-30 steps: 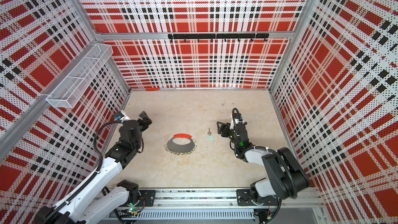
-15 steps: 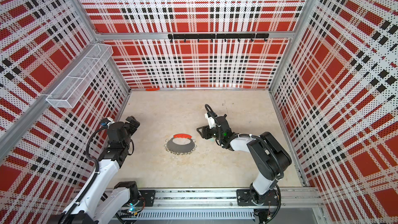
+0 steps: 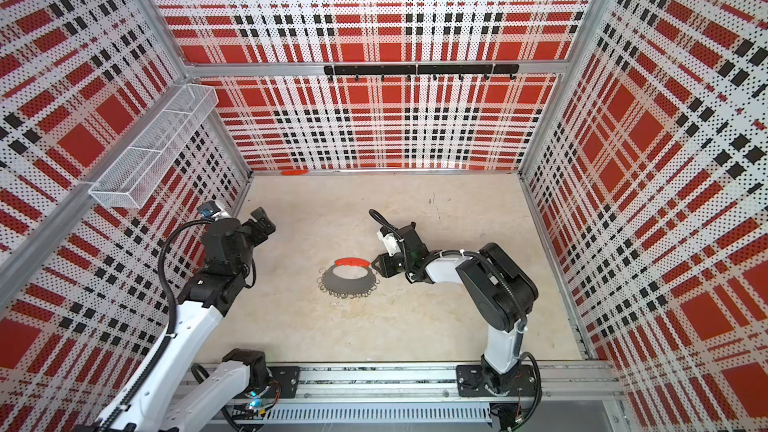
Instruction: Put the keys on the keyring
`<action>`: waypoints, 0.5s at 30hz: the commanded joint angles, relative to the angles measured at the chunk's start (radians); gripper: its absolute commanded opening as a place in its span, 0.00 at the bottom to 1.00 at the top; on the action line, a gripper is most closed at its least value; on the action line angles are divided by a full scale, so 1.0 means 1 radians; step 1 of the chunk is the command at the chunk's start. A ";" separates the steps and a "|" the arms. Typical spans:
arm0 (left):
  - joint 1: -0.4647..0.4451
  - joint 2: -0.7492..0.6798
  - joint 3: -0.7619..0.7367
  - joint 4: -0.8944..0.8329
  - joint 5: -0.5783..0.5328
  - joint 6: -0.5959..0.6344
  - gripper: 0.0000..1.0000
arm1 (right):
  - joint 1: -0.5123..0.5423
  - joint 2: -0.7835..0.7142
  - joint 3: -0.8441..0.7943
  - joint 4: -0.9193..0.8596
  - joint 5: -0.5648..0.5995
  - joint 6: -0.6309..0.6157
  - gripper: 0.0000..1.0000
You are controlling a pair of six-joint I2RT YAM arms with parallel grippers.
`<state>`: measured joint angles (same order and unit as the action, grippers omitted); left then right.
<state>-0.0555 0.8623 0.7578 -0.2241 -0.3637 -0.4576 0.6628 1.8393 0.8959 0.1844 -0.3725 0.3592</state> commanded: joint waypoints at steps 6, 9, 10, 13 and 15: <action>0.035 0.025 -0.059 0.023 0.086 0.078 0.98 | 0.026 0.060 0.043 -0.092 0.055 -0.069 0.29; 0.037 0.018 -0.065 0.014 0.057 0.083 0.98 | 0.029 0.065 0.054 -0.107 0.049 -0.075 0.26; 0.033 0.015 -0.066 0.014 0.057 0.083 0.98 | 0.031 0.062 0.056 -0.114 0.049 -0.079 0.25; 0.014 0.010 -0.069 0.014 0.032 0.083 0.98 | 0.040 0.044 0.054 -0.122 0.067 -0.089 0.21; 0.011 0.012 -0.069 0.011 0.010 0.083 0.98 | 0.040 0.033 0.051 -0.122 0.070 -0.089 0.16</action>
<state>-0.0349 0.8883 0.6956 -0.2173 -0.3107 -0.3935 0.6922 1.8828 0.9401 0.0990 -0.3244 0.2939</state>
